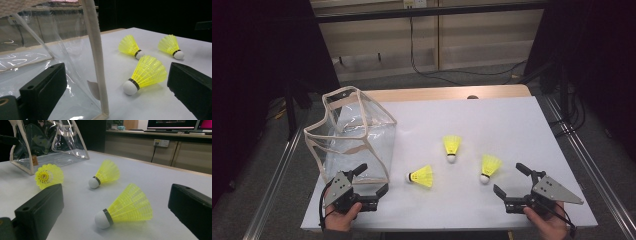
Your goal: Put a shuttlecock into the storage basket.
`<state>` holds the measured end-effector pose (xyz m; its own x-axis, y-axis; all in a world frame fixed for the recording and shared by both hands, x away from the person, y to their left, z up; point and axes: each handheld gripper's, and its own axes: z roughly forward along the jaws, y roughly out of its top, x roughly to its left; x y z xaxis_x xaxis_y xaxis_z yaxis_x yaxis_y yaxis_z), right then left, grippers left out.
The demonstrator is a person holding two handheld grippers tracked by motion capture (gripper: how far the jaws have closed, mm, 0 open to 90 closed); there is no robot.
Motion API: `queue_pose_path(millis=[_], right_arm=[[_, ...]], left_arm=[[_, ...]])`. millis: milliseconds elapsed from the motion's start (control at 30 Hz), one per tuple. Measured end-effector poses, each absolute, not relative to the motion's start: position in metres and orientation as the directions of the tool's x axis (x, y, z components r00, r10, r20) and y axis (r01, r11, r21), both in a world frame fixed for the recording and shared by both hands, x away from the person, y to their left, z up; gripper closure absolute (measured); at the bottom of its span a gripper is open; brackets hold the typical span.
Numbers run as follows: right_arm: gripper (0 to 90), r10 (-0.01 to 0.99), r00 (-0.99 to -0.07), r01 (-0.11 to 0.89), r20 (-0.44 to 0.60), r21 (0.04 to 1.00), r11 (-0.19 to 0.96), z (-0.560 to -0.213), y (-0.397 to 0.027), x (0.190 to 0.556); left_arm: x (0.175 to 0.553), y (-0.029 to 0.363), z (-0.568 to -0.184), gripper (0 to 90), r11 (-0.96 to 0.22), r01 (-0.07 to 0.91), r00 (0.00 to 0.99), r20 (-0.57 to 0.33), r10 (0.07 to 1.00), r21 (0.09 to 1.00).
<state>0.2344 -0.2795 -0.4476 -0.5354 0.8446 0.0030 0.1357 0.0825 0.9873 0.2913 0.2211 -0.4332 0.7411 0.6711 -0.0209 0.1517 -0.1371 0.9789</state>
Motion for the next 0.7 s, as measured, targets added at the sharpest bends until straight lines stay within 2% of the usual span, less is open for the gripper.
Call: queue_pose_path(millis=[700], right_arm=[[0.1, 0.850, -0.527, 0.135, 0.008, 0.988, 0.075, -0.448, -0.284, 0.234]], left_arm=[[0.289, 0.208, -0.433, 2.7, -0.145, 0.154, 0.768, -0.026, 0.640, 0.977]])
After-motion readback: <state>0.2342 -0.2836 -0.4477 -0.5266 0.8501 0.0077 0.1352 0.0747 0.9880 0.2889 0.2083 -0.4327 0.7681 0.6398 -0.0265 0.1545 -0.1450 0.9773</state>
